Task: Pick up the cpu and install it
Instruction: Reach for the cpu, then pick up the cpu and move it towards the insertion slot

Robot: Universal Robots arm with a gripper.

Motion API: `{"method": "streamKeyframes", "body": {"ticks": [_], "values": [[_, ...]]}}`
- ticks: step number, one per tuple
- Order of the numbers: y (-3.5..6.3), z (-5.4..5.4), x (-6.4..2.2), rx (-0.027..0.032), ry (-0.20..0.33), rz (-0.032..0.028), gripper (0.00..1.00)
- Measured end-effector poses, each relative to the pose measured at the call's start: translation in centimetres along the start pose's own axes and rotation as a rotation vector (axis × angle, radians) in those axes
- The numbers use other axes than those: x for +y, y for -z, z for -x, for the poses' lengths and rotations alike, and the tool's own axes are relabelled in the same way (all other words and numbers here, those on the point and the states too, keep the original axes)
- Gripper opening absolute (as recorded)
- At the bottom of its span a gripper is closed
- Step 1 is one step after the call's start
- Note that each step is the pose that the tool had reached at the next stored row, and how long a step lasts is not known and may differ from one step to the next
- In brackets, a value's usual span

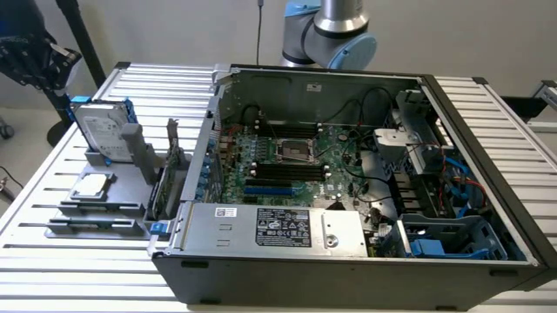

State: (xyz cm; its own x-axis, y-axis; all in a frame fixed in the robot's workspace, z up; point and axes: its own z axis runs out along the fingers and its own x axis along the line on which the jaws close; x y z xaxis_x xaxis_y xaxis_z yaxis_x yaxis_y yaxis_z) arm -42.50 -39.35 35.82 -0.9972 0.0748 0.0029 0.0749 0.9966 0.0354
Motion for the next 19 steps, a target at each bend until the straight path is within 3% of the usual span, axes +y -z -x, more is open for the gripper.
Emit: {"method": "streamKeyframes", "body": {"ticks": [11,13,14,19], "values": [[0.00,-0.01,0.00,0.0000,0.000,0.0000,0.12],[0.00,-0.01,0.00,0.0001,0.000,0.0000,0.24],[0.00,-0.01,0.00,0.0001,0.000,0.0000,0.24],[-0.05,-0.02,0.00,0.0021,0.000,-0.0002,0.47]]}}
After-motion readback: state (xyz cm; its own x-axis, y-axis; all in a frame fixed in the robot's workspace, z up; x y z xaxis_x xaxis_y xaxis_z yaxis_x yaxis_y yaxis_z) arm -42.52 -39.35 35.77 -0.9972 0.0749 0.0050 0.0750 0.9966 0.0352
